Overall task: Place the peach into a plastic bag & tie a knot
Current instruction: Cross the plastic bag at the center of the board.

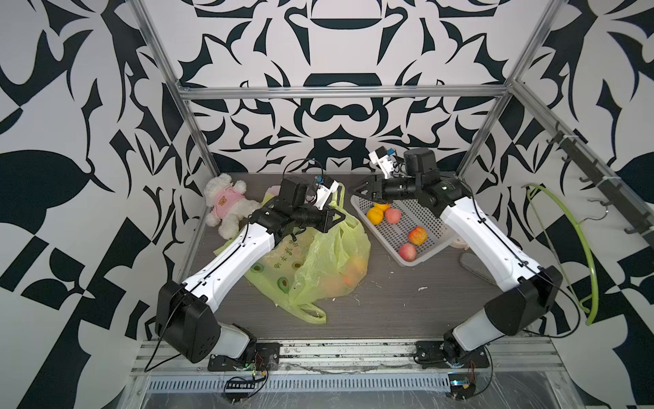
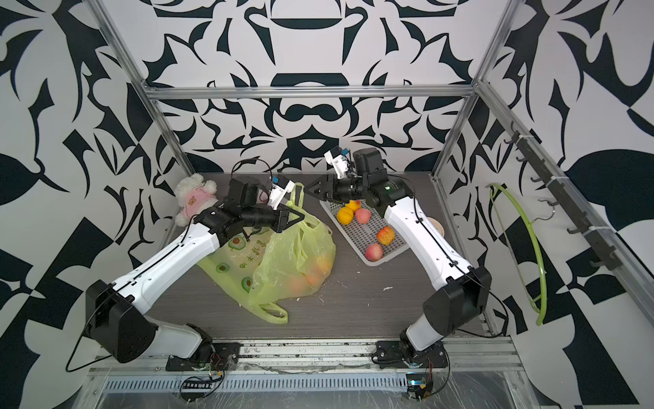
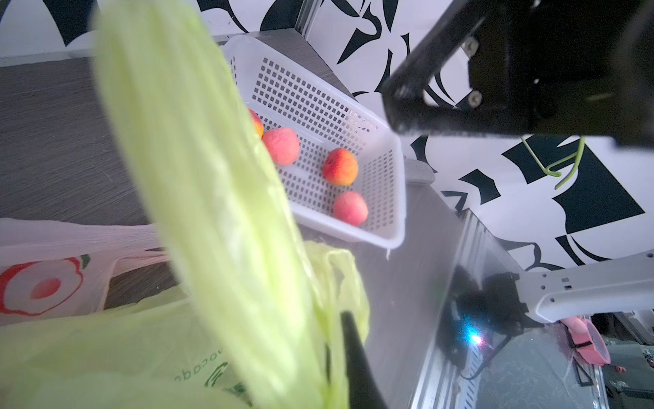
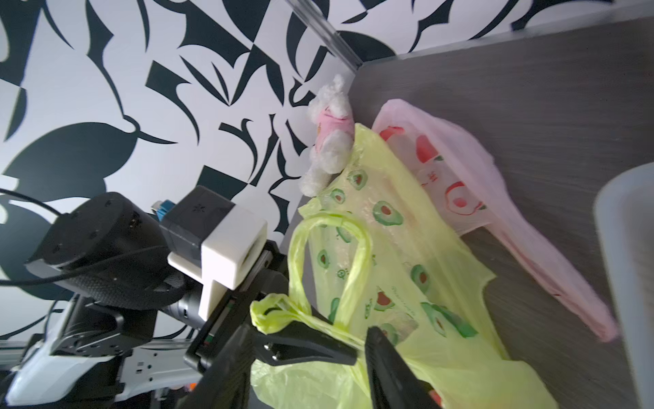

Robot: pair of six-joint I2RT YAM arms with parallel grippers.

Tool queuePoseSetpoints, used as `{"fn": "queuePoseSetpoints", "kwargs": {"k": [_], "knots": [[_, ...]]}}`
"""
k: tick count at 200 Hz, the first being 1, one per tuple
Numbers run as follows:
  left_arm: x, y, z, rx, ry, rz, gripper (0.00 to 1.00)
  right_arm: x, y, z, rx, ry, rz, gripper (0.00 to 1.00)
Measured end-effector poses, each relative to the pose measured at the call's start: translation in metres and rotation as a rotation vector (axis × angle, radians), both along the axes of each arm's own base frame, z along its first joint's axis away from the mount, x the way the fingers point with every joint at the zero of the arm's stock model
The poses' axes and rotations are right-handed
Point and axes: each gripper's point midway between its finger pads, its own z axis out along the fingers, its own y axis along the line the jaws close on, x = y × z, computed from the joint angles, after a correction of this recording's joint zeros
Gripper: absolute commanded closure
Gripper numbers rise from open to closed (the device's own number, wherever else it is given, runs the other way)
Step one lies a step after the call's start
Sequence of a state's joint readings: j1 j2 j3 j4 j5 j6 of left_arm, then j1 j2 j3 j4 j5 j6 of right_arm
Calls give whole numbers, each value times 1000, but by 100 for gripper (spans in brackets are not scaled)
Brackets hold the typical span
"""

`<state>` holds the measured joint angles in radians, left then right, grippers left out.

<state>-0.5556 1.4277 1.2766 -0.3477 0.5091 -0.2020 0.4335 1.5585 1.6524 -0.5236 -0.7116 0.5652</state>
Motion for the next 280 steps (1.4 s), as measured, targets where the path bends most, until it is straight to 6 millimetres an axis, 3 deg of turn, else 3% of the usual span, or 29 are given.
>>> {"fn": "queuePoseSetpoints", "kwargs": {"k": [31,87,177,200,237,249,280], "knots": [[0,0,0,2,-4,-4,100,9,1,-3,-26,27,-36,40],[-1,0,0,1,-7,-12,100,29,19,-32,-56,112,-41,39],[-3,0,-2,8,0,-18,100,31,42,-23,-44,109,-5,42],[-3,0,-1,8,0,-18,100,33,44,-25,-45,115,-3,51],[-3,0,0,9,1,-18,98,37,48,-30,-48,136,-4,91],[-3,0,1,8,0,-18,95,38,48,-32,-50,141,-6,100],[-4,1,-1,13,5,-16,92,38,48,-31,-48,148,-14,100]]}}
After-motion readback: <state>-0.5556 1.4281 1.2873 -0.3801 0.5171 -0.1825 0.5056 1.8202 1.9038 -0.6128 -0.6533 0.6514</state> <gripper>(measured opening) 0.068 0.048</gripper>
